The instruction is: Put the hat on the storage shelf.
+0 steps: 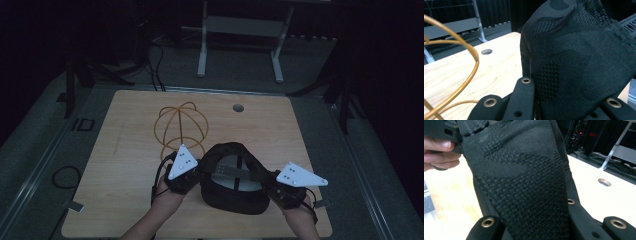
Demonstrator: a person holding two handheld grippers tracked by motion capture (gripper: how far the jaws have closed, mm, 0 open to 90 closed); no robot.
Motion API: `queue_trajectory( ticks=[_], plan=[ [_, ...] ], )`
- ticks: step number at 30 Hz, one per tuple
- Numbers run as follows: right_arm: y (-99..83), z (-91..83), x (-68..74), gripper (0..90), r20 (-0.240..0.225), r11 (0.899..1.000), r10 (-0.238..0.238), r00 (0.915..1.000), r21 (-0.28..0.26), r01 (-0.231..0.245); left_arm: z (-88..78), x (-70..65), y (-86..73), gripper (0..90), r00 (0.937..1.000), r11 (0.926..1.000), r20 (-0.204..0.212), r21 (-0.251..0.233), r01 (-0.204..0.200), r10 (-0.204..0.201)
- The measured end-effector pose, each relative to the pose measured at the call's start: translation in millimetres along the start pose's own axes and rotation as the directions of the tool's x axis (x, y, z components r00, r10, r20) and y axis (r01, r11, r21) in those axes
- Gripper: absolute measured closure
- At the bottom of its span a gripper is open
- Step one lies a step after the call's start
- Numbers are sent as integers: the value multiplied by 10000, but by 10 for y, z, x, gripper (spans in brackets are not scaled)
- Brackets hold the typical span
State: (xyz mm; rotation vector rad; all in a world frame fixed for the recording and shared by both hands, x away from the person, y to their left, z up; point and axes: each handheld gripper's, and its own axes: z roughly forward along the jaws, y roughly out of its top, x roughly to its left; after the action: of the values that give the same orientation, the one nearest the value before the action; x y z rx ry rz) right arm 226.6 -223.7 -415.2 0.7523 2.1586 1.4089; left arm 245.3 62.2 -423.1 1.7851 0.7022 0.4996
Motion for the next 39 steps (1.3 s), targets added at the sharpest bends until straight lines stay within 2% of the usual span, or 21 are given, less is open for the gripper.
queue_trajectory(
  ticks=[4, 7, 10, 13, 15, 19, 24, 31, 32, 34, 37, 39],
  plan=[
    [-37, -55, -18, 756, -238, 9987, 437, 9988, -240, -443, 16, -18, 47, 889, 10000, 10000, -76, -33, -39, 39],
    [-73, -99, -17, 639, -398, 9976, 552, 9977, -405, -568, 15, -23, 100, 889, 10000, 9998, -60, -207, -49, 48],
    [-97, -138, -17, 538, -540, 9977, 543, 9971, -387, -564, -12, -16, 160, 889, 10000, 9993, 73, -362, -19, 21],
    [-116, -185, -18, 492, -740, 9983, 437, 9963, -349, -463, -60, 3, 209, 889, 10000, 9984, 15, -560, -38, 38],
    [-132, -215, -18, 473, -900, 9991, 340, 9954, -238, -363, -87, 8, 232, 889, 10000, 9978, -46, -658, -75, 72],
    [-190, -256, 3, 439, -1402, 9997, 236, 9898, 3, -238, -95, -26, 251, 889, 9990, 9975, 25, -552, -437, 439],
    [-261, -325, 17, 417, -1719, 9996, 119, 9850, 258, -76, -93, -45, 244, 889, 9988, 9980, 188, -461, -443, 452],
    [-320, -433, 36, 384, -2025, 9978, -131, 9792, 613, 260, -120, -44, 259, 889, 9983, 9970, 316, -615, -479, 499],
    [-324, -455, 33, 383, -2074, 9976, -140, 9781, 634, 277, -132, -40, 264, 889, 9982, 9966, 303, -662, -501, 522],
    [-335, -505, 6, 383, -2217, 9982, -50, 9751, 567, 180, -152, -27, 269, 889, 9968, 9954, 570, -816, -507, 554],
    [-342, -587, -42, 380, -2158, 9989, -81, 9764, 424, 177, -168, -36, 267, 888, 9926, 9928, 888, -938, -740, 823],
    [-333, -642, -82, 382, -2260, 9996, -112, 9741, 236, 170, -175, -39, 262, 888, 9909, 9914, 870, -907, -945, 1024]
  ],
)
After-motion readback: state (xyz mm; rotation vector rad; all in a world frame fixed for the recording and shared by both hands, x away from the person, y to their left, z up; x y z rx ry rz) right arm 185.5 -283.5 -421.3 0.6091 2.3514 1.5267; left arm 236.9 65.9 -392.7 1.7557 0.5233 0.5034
